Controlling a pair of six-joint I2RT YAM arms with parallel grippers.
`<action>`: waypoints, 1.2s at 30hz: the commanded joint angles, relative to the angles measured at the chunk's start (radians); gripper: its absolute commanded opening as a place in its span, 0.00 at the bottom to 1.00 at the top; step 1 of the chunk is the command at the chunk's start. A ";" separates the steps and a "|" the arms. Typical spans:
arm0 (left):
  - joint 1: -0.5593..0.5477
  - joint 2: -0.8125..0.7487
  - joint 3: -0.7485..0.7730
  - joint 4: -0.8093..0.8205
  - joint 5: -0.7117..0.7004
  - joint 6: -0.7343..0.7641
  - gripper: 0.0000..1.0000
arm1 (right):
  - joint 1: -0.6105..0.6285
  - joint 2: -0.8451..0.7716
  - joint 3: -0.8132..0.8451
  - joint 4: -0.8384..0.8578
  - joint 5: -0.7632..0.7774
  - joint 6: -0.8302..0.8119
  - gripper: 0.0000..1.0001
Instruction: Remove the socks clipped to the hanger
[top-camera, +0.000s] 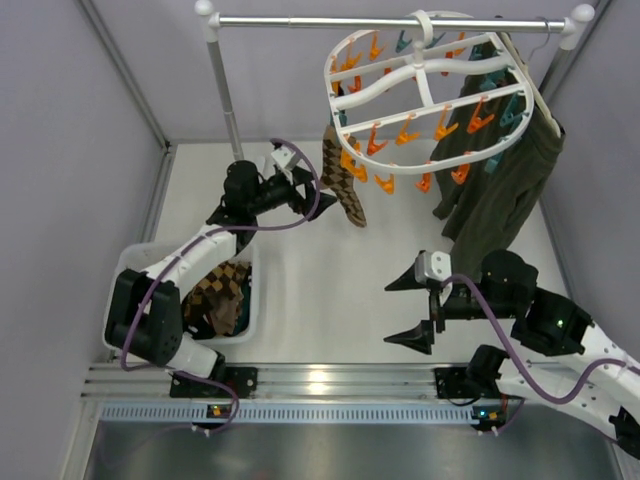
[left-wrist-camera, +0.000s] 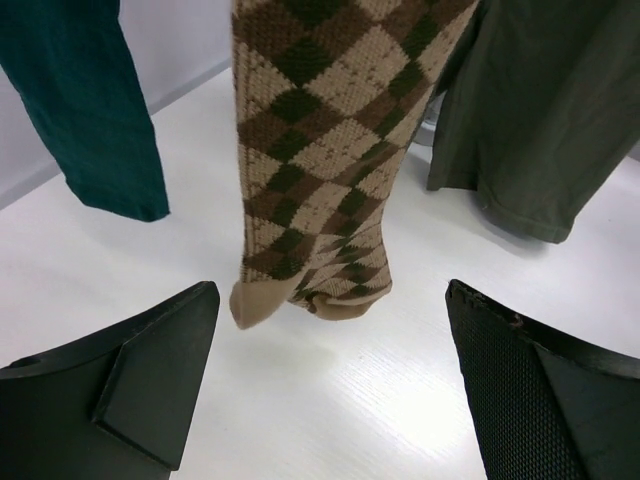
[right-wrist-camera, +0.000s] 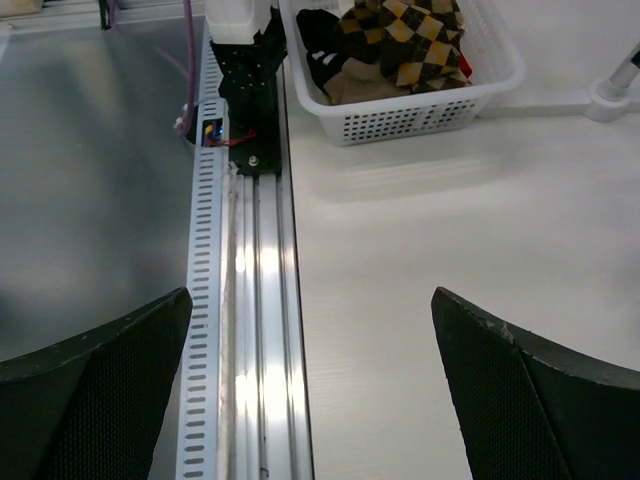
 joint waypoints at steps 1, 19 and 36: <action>0.019 0.069 0.092 0.074 0.167 0.028 0.98 | -0.007 0.010 -0.021 0.128 -0.061 0.020 0.99; -0.163 0.012 0.049 0.150 -0.181 -0.028 0.00 | -0.006 -0.045 -0.107 0.489 0.242 0.307 0.99; -0.804 -0.171 -0.123 0.151 -1.333 0.123 0.00 | -0.006 0.148 0.333 0.178 0.675 0.491 0.99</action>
